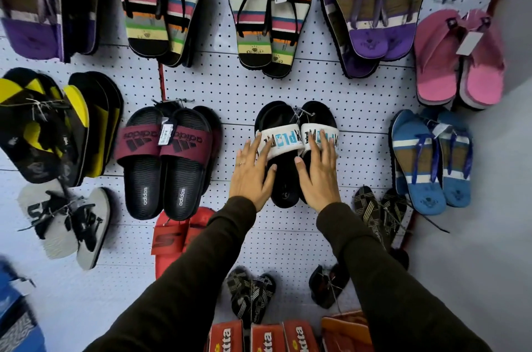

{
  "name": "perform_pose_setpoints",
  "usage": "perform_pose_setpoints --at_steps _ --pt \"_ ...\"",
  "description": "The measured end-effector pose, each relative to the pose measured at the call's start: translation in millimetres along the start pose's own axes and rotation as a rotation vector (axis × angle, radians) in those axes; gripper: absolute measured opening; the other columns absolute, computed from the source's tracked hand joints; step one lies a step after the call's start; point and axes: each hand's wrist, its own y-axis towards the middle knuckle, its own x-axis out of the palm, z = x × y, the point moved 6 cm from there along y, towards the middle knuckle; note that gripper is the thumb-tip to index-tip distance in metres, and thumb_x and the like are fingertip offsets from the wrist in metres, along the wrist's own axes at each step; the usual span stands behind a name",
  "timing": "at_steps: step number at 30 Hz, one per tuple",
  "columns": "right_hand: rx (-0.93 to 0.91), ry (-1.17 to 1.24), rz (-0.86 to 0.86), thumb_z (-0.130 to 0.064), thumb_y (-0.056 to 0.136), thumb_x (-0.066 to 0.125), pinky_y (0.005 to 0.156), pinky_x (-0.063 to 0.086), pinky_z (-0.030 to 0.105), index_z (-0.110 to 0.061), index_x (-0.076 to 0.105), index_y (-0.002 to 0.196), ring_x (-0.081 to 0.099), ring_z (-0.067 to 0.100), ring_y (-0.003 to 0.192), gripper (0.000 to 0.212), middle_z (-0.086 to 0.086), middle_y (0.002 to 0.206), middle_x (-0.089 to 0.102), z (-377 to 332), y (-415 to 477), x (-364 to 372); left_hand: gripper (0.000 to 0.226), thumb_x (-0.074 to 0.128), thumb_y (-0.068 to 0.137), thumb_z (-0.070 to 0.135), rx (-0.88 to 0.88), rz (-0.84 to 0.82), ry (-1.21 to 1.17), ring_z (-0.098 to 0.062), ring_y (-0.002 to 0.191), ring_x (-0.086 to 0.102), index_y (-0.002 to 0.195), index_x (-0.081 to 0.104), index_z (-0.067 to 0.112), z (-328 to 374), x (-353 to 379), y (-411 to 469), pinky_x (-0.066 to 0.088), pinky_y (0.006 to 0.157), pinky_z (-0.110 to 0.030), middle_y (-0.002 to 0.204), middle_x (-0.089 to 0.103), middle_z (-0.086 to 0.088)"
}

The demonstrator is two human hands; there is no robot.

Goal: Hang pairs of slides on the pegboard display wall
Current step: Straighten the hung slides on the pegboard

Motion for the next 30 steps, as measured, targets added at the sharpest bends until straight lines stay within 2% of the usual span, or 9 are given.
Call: perform_pose_setpoints --at_steps 5,9,13,17,24,30 --pt "-0.087 0.074 0.045 -0.044 0.1 0.036 0.127 0.01 0.047 -0.019 0.025 0.155 0.0 0.029 0.156 0.061 0.005 0.168 0.006 -55.0 -7.7 29.9 0.056 0.037 0.096 0.035 -0.032 0.155 0.064 -0.02 0.152 0.004 0.149 0.024 0.025 -42.3 -51.4 -21.2 0.002 0.125 -0.043 0.162 0.016 0.003" --pt "-0.138 0.138 -0.015 -0.04 0.101 0.038 0.127 0.01 0.046 -0.021 0.024 0.156 -0.005 0.024 0.157 0.06 0.002 0.169 0.003 -103.3 -10.8 70.8 0.055 0.038 0.095 0.033 -0.056 0.237 0.161 -0.023 0.151 0.007 0.148 0.029 0.022 -92.5 -99.7 -35.1 0.002 0.124 -0.045 0.162 0.018 -0.001" --pt "-0.246 0.145 -0.081 -0.04 0.101 0.036 0.127 0.013 0.045 -0.021 0.023 0.157 -0.002 0.025 0.157 0.06 0.003 0.169 0.006 -160.7 -17.6 112.5 0.053 0.034 0.096 0.033 -0.127 0.272 0.161 -0.025 0.151 0.006 0.148 0.029 0.02 -153.5 -140.1 -47.7 0.004 0.124 -0.048 0.161 0.019 -0.003" --pt "-0.336 0.044 -0.161 -0.04 0.101 0.035 0.127 0.014 0.045 -0.022 0.023 0.157 -0.002 0.025 0.157 0.06 0.0 0.169 0.009 -198.8 -23.7 152.9 0.055 0.032 0.097 0.037 -0.136 0.169 0.176 -0.023 0.152 0.006 0.149 0.026 0.021 -200.0 -147.0 -53.3 0.009 0.124 -0.046 0.162 0.016 -0.004" --pt "-0.223 -0.063 -0.249 -0.041 0.1 0.035 0.126 0.02 0.045 -0.024 0.013 0.158 -0.004 0.026 0.157 0.064 -0.002 0.169 0.003 -186.7 -15.1 188.3 0.065 0.033 0.095 0.047 -0.117 -0.048 0.179 -0.022 0.152 -0.002 0.153 0.013 0.025 -233.5 -125.0 -40.2 0.013 0.124 -0.04 0.164 0.004 -0.002" --pt "-0.199 -0.118 -0.337 -0.043 0.1 0.035 0.125 0.022 0.045 -0.025 0.008 0.159 -0.005 0.025 0.157 0.067 -0.004 0.169 -0.002 -184.5 -11.6 186.3 0.068 0.03 0.093 0.051 -0.122 -0.1 0.262 -0.024 0.152 0.0 0.153 0.009 0.026 -236.9 -120.7 -39.5 0.014 0.124 -0.042 0.164 0.004 -0.005"
